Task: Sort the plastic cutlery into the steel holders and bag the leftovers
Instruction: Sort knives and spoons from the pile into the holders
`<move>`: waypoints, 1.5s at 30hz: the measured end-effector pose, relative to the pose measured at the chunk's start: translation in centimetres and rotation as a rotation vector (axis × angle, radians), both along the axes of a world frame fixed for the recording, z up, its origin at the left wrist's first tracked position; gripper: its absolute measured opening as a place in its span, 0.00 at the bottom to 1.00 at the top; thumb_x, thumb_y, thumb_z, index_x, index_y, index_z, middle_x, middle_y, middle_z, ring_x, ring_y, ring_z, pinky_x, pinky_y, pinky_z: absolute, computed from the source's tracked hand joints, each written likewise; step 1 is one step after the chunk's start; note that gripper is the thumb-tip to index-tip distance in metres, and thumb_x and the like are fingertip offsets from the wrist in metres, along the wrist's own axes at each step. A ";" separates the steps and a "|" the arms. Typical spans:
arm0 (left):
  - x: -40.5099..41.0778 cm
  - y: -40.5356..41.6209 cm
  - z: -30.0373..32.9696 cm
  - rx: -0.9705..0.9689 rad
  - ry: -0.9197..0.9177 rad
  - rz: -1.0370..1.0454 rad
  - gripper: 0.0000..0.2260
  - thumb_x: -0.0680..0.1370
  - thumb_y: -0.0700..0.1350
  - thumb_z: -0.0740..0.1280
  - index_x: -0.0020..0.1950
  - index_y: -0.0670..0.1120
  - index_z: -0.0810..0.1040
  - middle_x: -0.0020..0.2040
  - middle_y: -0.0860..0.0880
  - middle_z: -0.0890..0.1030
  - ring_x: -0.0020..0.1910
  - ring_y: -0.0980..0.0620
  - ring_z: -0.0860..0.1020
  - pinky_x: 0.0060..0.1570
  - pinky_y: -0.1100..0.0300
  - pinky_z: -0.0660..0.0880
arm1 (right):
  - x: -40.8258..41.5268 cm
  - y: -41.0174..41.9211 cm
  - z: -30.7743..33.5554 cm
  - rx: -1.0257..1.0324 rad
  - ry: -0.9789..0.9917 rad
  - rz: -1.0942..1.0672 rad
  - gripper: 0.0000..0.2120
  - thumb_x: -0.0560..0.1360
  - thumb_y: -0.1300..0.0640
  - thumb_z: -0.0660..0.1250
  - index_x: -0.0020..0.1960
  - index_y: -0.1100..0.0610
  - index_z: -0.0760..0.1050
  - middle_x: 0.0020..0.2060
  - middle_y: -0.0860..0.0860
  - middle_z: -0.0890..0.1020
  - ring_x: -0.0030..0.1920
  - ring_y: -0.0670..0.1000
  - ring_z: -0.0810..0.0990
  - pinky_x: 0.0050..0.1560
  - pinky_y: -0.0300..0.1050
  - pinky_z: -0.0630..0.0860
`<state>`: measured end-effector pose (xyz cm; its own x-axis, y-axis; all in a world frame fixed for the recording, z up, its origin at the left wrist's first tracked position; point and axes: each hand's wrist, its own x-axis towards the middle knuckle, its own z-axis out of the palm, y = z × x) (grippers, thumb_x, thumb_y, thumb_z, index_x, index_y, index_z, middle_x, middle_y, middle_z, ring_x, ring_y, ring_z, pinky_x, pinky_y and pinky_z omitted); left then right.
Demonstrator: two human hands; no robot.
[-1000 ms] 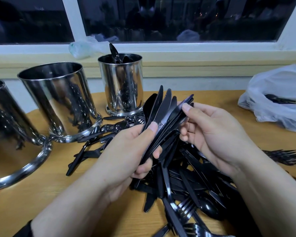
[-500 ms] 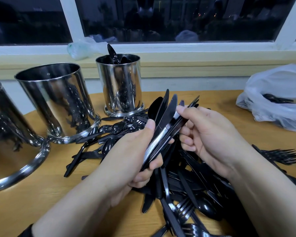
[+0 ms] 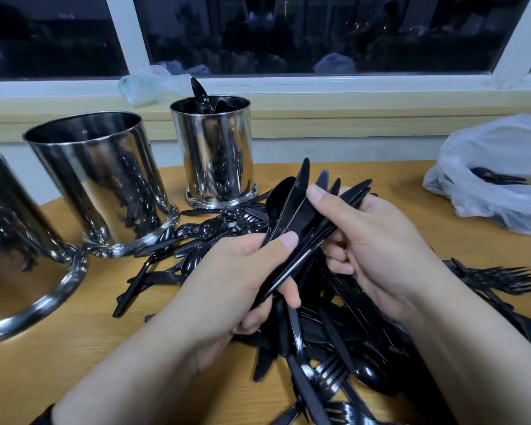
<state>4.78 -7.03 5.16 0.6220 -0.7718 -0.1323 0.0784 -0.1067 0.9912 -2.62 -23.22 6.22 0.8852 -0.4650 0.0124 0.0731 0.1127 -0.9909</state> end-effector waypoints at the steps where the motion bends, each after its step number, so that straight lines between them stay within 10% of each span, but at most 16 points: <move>1: -0.1 0.0 0.1 0.007 0.003 -0.007 0.20 0.82 0.57 0.62 0.45 0.40 0.74 0.28 0.46 0.79 0.19 0.54 0.58 0.26 0.61 0.52 | 0.0 0.0 0.0 0.009 -0.006 0.005 0.11 0.76 0.47 0.72 0.44 0.54 0.78 0.29 0.46 0.74 0.29 0.47 0.63 0.24 0.39 0.59; 16: 0.0 -0.4 -0.3 0.058 -0.089 0.010 0.23 0.82 0.61 0.59 0.54 0.43 0.82 0.25 0.47 0.78 0.18 0.52 0.59 0.26 0.60 0.53 | 0.2 0.3 -0.3 -0.009 -0.042 0.010 0.10 0.73 0.49 0.76 0.42 0.54 0.80 0.35 0.54 0.76 0.34 0.53 0.62 0.26 0.41 0.57; 24: -1.4 -0.8 0.3 0.089 -0.145 0.053 0.35 0.83 0.65 0.48 0.30 0.44 0.79 0.16 0.49 0.68 0.15 0.54 0.58 0.28 0.58 0.55 | 0.5 0.4 -0.7 0.036 -0.040 -0.023 0.09 0.73 0.52 0.76 0.46 0.55 0.78 0.35 0.54 0.79 0.31 0.51 0.71 0.24 0.35 0.66; 45: -0.7 -0.6 -0.2 -0.030 -0.224 0.105 0.18 0.84 0.52 0.62 0.38 0.47 0.80 0.27 0.49 0.77 0.20 0.52 0.63 0.23 0.62 0.59 | 0.5 0.7 -0.9 0.046 -0.108 -0.023 0.12 0.81 0.55 0.67 0.40 0.58 0.76 0.34 0.57 0.76 0.34 0.54 0.66 0.31 0.45 0.66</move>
